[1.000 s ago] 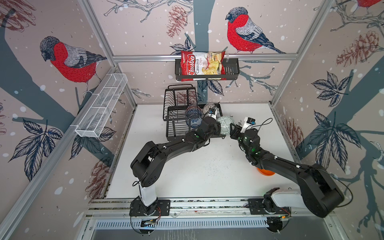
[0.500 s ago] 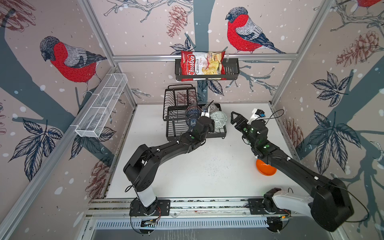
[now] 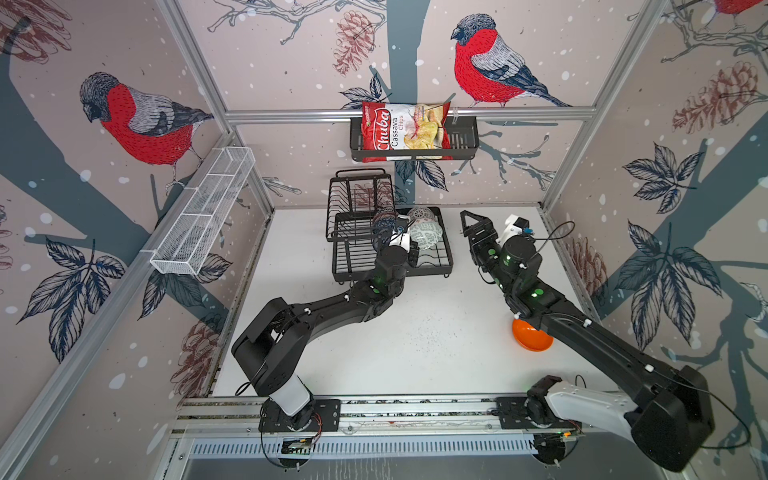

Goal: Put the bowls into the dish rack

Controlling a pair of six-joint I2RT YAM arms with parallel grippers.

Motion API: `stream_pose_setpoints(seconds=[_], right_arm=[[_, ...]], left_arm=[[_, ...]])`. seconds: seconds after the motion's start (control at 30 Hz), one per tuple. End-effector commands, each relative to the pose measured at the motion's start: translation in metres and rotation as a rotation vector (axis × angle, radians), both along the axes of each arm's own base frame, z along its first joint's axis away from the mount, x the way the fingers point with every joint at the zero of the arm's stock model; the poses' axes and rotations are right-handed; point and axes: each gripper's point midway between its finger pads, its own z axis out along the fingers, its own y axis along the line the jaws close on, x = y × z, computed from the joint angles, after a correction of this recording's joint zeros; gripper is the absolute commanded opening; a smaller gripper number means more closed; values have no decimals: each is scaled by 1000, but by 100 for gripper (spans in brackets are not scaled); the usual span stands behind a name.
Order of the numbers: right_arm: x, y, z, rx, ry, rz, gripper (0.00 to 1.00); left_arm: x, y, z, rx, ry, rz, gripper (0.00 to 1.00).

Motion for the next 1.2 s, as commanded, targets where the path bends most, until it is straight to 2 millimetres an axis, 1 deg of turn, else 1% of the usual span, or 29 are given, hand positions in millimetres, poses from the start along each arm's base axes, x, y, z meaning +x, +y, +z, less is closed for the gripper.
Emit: stream_pose_setpoints(seconds=[0.0,0.13,0.23,0.33,0.37,0.47,0.6,0.7,0.87,1.0,1.1,1.17], right_arm=[[-6,10,23,128,-36,26,100],[-8,31,21,181,-42,89,100],[-8,48,13,211,-19,135,99],[-9,60,10,236,-11,159,94],[-6,65,4,236,1,162,92],[-2,74,0,256,20,181,89],[4,86,0,298,24,208,84],[7,91,5,341,14,220,79],[13,92,15,383,-5,210,66],[16,88,19,431,-14,183,53],[16,83,17,474,-10,152,40],[17,83,17,484,-17,146,35]], left_arm=[[-8,7,44,-77,-160,33,0],[-15,12,49,-83,-201,50,0],[-21,13,51,-67,-228,67,0],[-26,11,54,-58,-249,69,0],[-28,11,54,-56,-254,70,0],[-29,12,55,-61,-262,80,0],[-31,10,55,-58,-264,74,0],[-33,8,54,-57,-266,72,0],[-37,6,55,-56,-275,65,0],[-40,6,57,-59,-286,66,0],[-42,5,57,-59,-294,63,0],[-43,4,57,-55,-295,56,0]])
